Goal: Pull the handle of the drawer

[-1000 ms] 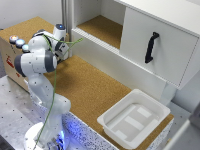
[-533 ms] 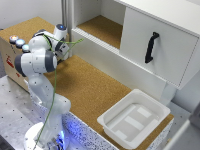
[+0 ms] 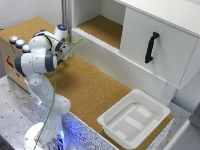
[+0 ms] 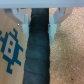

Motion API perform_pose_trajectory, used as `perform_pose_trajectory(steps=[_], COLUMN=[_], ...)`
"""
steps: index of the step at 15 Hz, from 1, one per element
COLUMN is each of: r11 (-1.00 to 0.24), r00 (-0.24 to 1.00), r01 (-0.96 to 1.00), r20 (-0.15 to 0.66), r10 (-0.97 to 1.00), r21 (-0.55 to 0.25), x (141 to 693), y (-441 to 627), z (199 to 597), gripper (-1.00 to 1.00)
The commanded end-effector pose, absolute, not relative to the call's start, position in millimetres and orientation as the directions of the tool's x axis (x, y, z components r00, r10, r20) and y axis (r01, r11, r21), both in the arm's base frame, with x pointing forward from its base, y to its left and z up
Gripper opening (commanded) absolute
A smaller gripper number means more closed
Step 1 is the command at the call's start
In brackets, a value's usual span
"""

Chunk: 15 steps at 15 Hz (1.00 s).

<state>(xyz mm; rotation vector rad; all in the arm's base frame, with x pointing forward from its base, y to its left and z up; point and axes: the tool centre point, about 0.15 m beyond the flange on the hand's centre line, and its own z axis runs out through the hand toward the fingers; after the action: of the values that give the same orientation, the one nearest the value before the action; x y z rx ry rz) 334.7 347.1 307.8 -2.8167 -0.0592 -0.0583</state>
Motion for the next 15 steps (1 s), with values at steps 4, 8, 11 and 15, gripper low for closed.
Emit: perform_pose_trajectory(steps=[4,8,11,15], r11=[-0.899,-0.899,-0.902,-0.902], r00=[1.000,1.000,1.000,1.000], r01=[0.027,0.019,0.007,-0.024], r20=[0.002,-0.005,-0.011,-0.015], r10=[0.029,0.023,0.013,-0.019], r21=[-0.437,-0.437,-0.432,-0.431], x=[333.0,338.2,339.8,339.4], y=[278.5,257.7,245.2,221.6], z=[263.7,255.9,251.9,248.0], gripper=[-1.00,-1.00,-1.00,-1.00])
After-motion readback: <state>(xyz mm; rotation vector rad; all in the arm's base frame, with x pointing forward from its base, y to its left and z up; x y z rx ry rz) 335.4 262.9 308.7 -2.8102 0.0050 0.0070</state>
